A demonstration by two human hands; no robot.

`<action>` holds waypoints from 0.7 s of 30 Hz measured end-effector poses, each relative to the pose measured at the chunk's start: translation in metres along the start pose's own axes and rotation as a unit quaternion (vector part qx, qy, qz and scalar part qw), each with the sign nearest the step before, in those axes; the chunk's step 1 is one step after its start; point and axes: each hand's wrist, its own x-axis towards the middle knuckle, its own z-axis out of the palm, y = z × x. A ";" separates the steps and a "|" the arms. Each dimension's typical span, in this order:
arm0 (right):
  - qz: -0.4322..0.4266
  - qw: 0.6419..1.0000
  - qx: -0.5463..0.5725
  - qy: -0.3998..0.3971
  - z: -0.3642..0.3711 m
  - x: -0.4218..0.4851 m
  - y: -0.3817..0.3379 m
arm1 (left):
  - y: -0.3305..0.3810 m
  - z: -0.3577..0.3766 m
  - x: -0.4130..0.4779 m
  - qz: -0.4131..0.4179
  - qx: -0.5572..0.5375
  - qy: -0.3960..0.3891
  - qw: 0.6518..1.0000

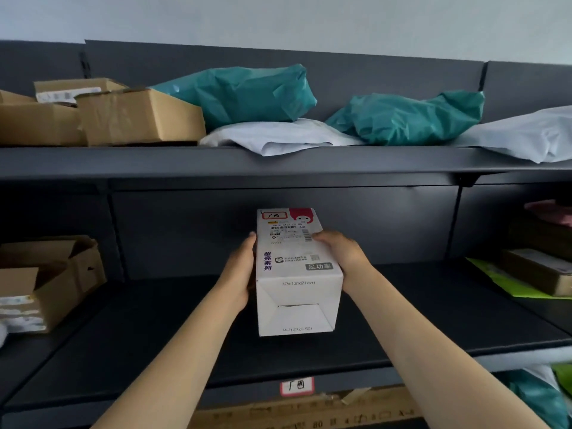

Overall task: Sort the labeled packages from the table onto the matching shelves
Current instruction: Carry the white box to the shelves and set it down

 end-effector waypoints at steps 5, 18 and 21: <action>0.046 0.999 0.001 0.024 0.014 0.028 0.013 | -0.006 -0.006 0.035 -0.018 0.001 -0.013 1.000; 0.100 0.994 -0.011 0.052 0.021 0.047 0.044 | -0.038 -0.021 0.061 -0.062 0.021 -0.026 0.998; 0.086 0.994 -0.008 0.063 0.019 0.042 0.040 | -0.033 -0.021 0.059 -0.034 0.051 -0.023 0.998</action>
